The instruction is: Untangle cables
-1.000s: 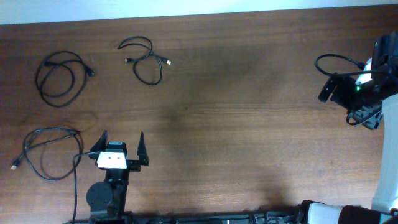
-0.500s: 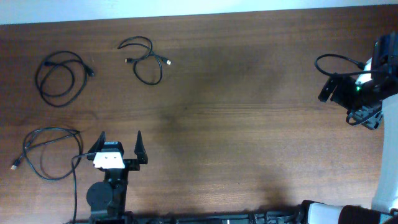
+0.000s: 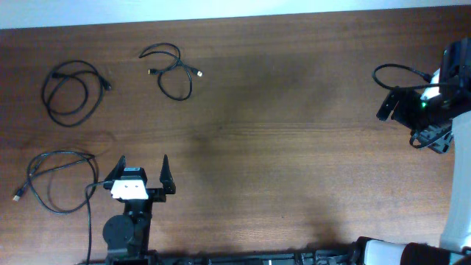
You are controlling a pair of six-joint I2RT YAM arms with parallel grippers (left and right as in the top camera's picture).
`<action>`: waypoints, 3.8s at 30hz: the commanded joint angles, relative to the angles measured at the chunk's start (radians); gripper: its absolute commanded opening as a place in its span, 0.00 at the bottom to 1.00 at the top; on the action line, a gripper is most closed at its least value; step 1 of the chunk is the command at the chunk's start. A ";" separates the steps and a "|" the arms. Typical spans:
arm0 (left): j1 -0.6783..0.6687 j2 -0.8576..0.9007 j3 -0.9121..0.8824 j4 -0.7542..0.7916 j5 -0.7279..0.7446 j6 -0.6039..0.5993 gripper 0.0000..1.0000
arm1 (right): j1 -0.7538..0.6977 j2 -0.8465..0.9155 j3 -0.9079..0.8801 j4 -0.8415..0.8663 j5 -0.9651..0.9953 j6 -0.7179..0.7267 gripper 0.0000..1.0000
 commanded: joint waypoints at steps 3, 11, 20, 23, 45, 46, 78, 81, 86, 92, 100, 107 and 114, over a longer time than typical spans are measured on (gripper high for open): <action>-0.004 0.005 -0.004 -0.006 -0.010 -0.007 0.99 | -0.001 0.002 -0.004 0.000 -0.002 0.009 0.99; -0.004 0.005 -0.004 -0.005 -0.010 -0.007 0.99 | -0.001 -0.034 -0.004 0.000 -0.002 0.009 0.99; -0.004 0.005 -0.003 -0.005 -0.010 -0.007 0.99 | 0.013 -0.391 -0.003 0.000 -0.002 0.009 0.99; -0.004 0.005 -0.004 -0.005 -0.010 -0.007 0.99 | 0.147 -0.467 -0.003 0.000 -0.002 0.009 0.99; -0.004 0.005 -0.004 -0.006 -0.010 -0.007 0.99 | 0.376 -1.110 -0.364 0.546 0.334 -0.213 0.99; -0.004 0.005 -0.004 -0.006 -0.010 -0.007 0.99 | 0.360 -1.147 -0.442 0.608 0.325 -0.213 0.99; -0.004 0.005 -0.003 -0.006 -0.010 -0.007 0.99 | 0.254 -1.460 -1.425 1.643 -0.022 -0.043 0.99; -0.004 0.005 -0.003 -0.006 -0.010 -0.007 0.99 | 0.256 -1.460 -1.425 1.714 -0.023 -0.042 0.99; -0.004 0.005 -0.004 -0.005 -0.010 -0.007 0.99 | 0.270 -1.460 -1.450 1.736 -0.021 -0.009 0.99; -0.004 0.005 -0.003 -0.006 -0.010 -0.007 0.99 | 0.268 -1.460 -1.528 1.833 -0.003 0.017 0.99; -0.004 0.005 -0.004 -0.006 -0.011 -0.007 0.99 | 0.269 -1.460 -1.579 1.833 0.009 0.017 0.98; -0.004 0.005 -0.003 -0.006 -0.010 -0.007 0.99 | 0.269 -1.460 -1.612 1.806 0.016 0.017 0.99; -0.004 0.005 -0.004 -0.006 -0.010 -0.007 0.99 | 0.269 -1.460 -1.612 1.547 0.028 0.017 0.99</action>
